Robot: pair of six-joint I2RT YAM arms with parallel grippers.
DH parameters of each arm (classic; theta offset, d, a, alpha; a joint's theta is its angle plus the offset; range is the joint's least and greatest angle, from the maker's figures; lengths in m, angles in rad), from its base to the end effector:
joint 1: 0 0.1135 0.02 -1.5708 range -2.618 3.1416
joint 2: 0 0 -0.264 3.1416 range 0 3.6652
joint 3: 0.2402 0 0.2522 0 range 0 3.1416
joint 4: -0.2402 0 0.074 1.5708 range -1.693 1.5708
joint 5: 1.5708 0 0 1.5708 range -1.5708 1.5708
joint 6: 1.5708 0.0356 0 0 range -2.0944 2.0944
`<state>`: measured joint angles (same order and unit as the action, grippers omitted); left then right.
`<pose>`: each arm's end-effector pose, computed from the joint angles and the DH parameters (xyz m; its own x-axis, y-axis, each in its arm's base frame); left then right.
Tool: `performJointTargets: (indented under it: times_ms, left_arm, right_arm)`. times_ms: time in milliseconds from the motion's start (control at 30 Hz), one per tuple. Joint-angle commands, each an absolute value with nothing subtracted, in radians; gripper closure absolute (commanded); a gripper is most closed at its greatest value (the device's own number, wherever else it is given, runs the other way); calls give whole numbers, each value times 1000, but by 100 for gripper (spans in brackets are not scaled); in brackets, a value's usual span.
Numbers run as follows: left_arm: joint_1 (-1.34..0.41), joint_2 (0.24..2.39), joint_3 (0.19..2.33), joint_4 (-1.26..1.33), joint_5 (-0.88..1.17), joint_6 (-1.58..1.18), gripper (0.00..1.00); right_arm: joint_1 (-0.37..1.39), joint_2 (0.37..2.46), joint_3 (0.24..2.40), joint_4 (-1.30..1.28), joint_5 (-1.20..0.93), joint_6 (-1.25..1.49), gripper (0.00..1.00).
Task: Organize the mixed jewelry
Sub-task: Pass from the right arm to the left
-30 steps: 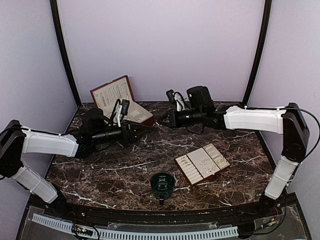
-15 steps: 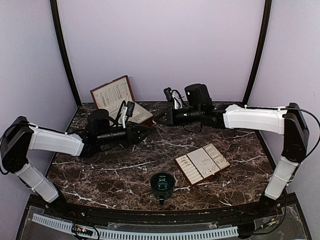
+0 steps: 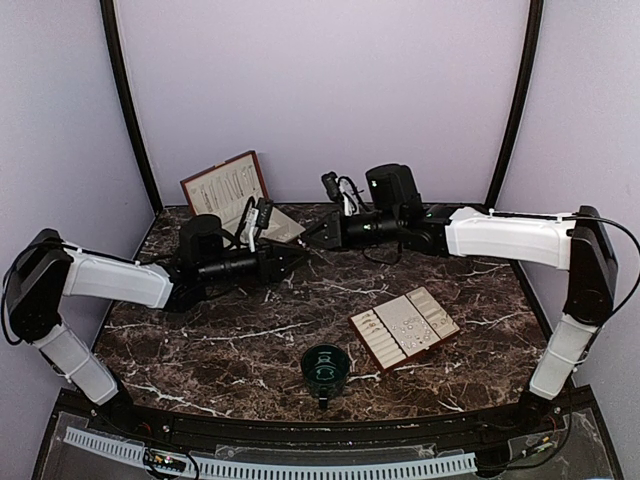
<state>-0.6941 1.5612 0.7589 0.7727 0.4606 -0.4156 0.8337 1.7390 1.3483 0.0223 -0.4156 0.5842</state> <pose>0.2487 -0.2276 0.2399 -0.3900 -0.1459 -0.9092 0.8275 0.3775 -0.4156 0.2669 0.3154 0.2976 -0.7151 -0.0371 -0.6980 -0.6427 0.4274 0.6358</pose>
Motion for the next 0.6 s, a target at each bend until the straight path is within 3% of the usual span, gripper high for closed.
performJointTargets:
  times_ms: [0,300,500,567]
  left_arm:
    - [-700,1574,797,817,482,-409,56]
    - [-701,1591,808,831,495,-428,75]
    - [-701,1589,806,832,472,-441,100]
    - [-701,1589,804,835,467,-445,100]
  right_arm:
    - [846,1728,1379,41,-436,592,100]
    - [848,1730,1374,50,-439,603,100]
    - [848,1730,1362,54,-431,607,100]
    - [848,1731,1357,57,-424,610,100]
